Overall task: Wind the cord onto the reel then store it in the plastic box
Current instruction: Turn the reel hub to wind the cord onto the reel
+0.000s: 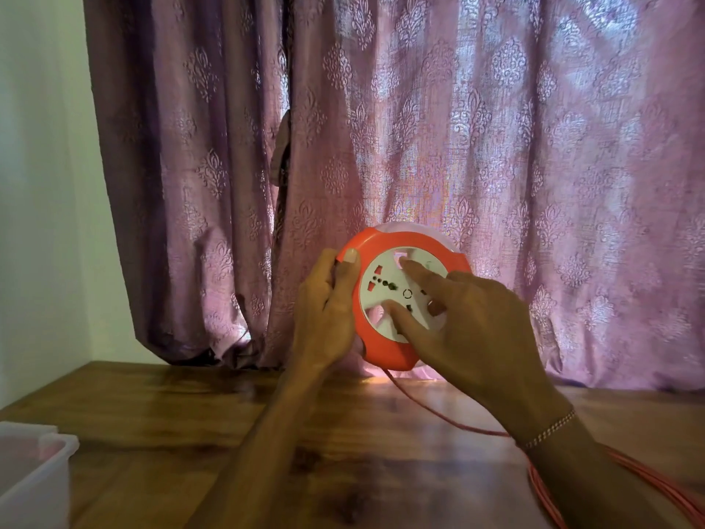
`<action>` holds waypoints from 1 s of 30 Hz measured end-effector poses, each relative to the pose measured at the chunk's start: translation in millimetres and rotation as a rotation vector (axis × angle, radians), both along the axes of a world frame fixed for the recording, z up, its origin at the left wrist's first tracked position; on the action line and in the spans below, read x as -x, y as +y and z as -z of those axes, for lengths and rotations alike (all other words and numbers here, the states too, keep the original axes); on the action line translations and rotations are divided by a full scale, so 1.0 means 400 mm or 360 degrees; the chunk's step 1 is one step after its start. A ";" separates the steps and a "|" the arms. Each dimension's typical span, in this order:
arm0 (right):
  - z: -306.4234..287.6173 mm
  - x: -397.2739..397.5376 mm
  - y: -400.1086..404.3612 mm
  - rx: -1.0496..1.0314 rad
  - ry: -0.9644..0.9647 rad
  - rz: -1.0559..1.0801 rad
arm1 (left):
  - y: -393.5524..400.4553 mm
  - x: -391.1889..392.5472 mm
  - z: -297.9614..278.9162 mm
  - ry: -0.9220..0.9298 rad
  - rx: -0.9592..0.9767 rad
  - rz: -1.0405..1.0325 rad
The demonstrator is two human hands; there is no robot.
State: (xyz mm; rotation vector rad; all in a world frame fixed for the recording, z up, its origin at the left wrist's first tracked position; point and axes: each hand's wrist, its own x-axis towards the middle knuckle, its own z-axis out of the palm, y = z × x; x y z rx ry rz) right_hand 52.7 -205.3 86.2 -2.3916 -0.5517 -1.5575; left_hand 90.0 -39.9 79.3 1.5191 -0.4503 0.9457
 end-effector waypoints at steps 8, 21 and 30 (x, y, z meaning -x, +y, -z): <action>-0.003 0.014 0.006 -0.0046 -0.0120 -0.0126 | 0.011 -0.004 -0.001 0.0039 0.0051 0.0064; -0.018 0.013 -0.011 0.0539 0.0106 -0.0160 | 0.015 0.002 -0.002 0.0026 0.0024 0.0056; 0.001 0.014 0.004 0.0279 0.0037 -0.0028 | 0.006 0.014 -0.007 0.0028 0.0001 -0.0002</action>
